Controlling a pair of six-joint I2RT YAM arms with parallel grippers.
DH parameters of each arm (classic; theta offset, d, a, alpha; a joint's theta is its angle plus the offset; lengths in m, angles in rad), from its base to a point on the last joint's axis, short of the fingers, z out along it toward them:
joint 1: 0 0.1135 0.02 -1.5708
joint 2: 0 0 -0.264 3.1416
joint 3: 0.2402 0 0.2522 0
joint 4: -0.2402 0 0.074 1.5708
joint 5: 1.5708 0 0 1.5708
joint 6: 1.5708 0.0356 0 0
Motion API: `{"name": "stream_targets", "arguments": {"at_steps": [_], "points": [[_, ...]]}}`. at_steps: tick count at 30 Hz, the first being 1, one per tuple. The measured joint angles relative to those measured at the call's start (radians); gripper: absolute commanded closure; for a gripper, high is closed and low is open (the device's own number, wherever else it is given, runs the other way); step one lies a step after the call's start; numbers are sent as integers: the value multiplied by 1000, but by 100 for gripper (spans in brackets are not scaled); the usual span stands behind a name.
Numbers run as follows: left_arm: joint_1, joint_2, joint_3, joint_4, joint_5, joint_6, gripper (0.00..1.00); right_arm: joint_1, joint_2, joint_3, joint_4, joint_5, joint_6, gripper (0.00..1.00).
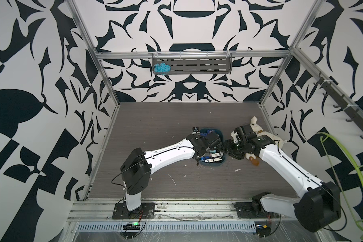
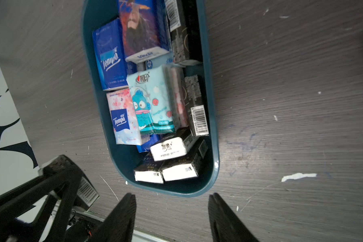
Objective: Put the pocket tissues into the storage box
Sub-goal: Place the pocket tissues in the storage box.
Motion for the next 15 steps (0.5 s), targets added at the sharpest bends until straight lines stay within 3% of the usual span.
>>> {"name": "stream_targets", "arguments": {"at_steps": [15], "points": [[7, 179, 132, 39, 86, 93, 49, -3, -67, -22, -32, 4, 8, 40]]}}
